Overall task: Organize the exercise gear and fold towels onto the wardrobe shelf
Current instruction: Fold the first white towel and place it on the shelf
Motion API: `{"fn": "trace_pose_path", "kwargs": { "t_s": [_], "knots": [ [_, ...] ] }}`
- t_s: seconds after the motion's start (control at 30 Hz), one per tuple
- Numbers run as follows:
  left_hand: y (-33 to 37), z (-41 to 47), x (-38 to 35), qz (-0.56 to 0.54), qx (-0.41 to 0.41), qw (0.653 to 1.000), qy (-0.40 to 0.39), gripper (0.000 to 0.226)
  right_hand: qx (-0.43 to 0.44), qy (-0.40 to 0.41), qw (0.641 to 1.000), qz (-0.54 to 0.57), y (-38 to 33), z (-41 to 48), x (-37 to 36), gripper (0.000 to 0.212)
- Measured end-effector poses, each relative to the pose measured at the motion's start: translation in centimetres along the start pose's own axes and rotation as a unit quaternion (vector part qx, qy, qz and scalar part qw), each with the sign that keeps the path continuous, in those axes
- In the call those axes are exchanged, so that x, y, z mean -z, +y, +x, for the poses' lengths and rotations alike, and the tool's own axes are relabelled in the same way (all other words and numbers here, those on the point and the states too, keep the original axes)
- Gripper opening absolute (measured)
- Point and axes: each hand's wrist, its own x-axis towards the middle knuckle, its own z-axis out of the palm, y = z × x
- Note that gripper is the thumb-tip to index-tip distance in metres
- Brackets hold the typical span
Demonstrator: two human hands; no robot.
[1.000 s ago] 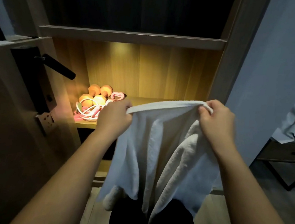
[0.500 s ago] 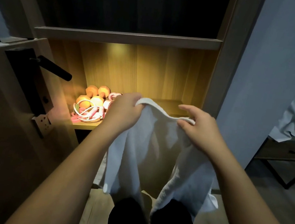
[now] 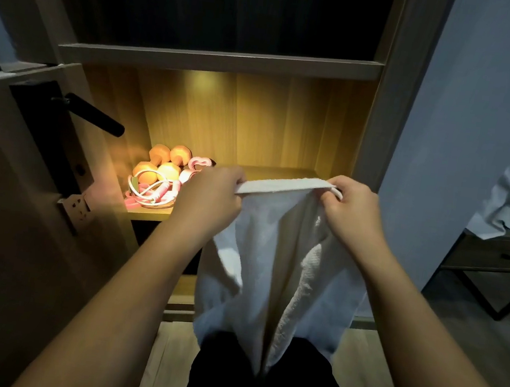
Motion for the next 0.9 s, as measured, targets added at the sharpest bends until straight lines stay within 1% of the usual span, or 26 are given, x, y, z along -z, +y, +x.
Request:
{"fn": "trace_pose_path", "kwargs": {
  "t_s": [0.13,0.23,0.3,0.33,0.37,0.4,0.43,0.5,0.53,0.57,0.6,0.63,0.67,0.73,0.83,0.9],
  "knots": [
    [-2.3,-0.1,0.0,0.023,0.06,0.998,0.008,0.025,-0.028,0.022,0.999,-0.016,0.7,0.6,0.5,0.018],
    [-3.9,-0.2,0.4,0.012,0.102,0.994,0.049,0.025,-0.057,0.052,0.997,-0.017,1.4,1.1,1.3,0.019],
    [-4.4,0.0,0.7,-0.041,0.121,0.989,0.074,0.022,-0.073,0.06,0.995,-0.018,1.6,1.3,1.5,0.019],
    [-4.4,0.2,1.0,-0.099,0.132,0.983,0.083,0.018,-0.078,0.055,0.995,-0.016,1.5,1.4,1.6,0.019],
    [-4.2,0.4,1.2,-0.179,0.151,0.967,0.096,0.013,-0.081,0.046,0.996,-0.014,1.3,1.6,1.6,0.019],
    [-3.9,0.6,1.7,-0.272,0.181,0.938,0.114,0.008,-0.084,0.036,0.996,-0.009,1.0,1.9,1.7,0.019],
    [-3.4,0.9,2.2,-0.361,0.216,0.897,0.132,0.004,-0.09,0.028,0.996,0.001,0.6,2.1,1.8,0.019],
    [-2.3,1.4,3.7,-0.493,0.26,0.815,0.161,0.004,-0.115,0.019,0.992,0.048,-0.6,2.4,2.1,0.019],
    [-1.8,1.7,4.3,-0.538,0.267,0.781,0.17,0.006,-0.136,0.018,0.986,0.098,-1.3,2.5,2.3,0.019],
    [-1.2,2.1,5.2,-0.57,0.269,0.756,0.179,0.008,-0.163,0.018,0.973,0.165,-2.0,2.6,2.4,0.019],
    [-0.6,2.6,6.1,-0.586,0.264,0.743,0.186,0.01,-0.192,0.017,0.952,0.237,-2.9,2.7,2.7,0.018],
    [-0.1,3.0,7.1,-0.586,0.252,0.746,0.19,0.009,-0.222,0.015,0.929,0.297,-3.8,2.9,3.0,0.017],
    [0.5,3.4,8.1,-0.578,0.238,0.757,0.191,0.008,-0.244,0.014,0.908,0.341,-4.7,3.2,3.3,0.017],
    [1.7,4.0,10.5,-0.568,0.208,0.771,0.196,0.008,-0.257,0.02,0.879,0.402,-6.8,4.0,4.3,0.019],
    [3.6,4.6,13.9,-0.56,0.167,0.782,0.217,0.012,-0.229,0.027,0.86,0.454,-10.4,4.7,6.2,0.013],
    [4.8,4.4,15.8,-0.556,0.145,0.786,0.228,0.014,-0.196,0.032,0.846,0.495,-13.2,4.7,7.8,0.015]
  ]
}}
